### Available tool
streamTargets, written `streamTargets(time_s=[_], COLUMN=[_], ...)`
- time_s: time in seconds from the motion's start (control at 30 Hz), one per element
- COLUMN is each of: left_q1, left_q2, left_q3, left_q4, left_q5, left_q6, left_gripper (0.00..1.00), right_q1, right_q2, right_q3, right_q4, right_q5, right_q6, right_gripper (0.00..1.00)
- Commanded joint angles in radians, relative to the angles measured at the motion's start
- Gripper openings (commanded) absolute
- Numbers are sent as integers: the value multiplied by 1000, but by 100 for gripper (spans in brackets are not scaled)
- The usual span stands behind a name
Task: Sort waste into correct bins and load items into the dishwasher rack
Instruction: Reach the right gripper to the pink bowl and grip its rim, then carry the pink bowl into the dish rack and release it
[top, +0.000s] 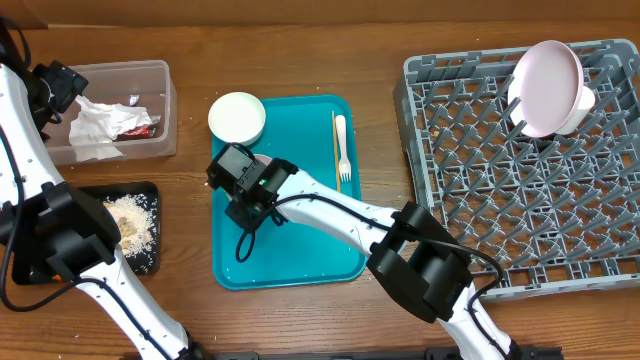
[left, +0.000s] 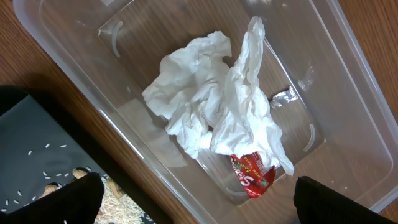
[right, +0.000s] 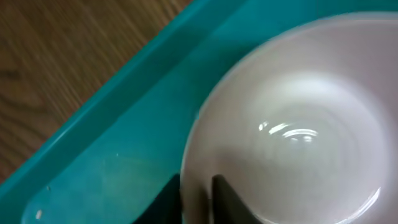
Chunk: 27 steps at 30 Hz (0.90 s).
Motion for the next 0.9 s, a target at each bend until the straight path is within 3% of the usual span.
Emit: streamTargets(time_s=[0.0, 0.1, 0.47, 0.67, 0.87], left_q1=[-6, -6, -6, -6, -6], left_q2=[-13, -13, -13, -13, -13], left_q3=[-3, -3, -3, -3, -3], left_q4=[1, 1, 1, 1, 1], left_q5=[-13, -13, -13, -13, -13], left_q6=[-6, -6, -6, -6, -6], left_gripper=[100, 100, 100, 100, 100], right_q1=[-13, -37, -284, -560, -827], right_q2=[-55, -115, -378, -584, -724], right_q3=[66, 80, 82, 82, 80], right_q4=[-24, -48, -218, -356, -466], right_q5=[7, 7, 6, -22, -133], right_q6=[21, 47, 225, 351, 352], right_gripper=[11, 4, 4, 4, 4])
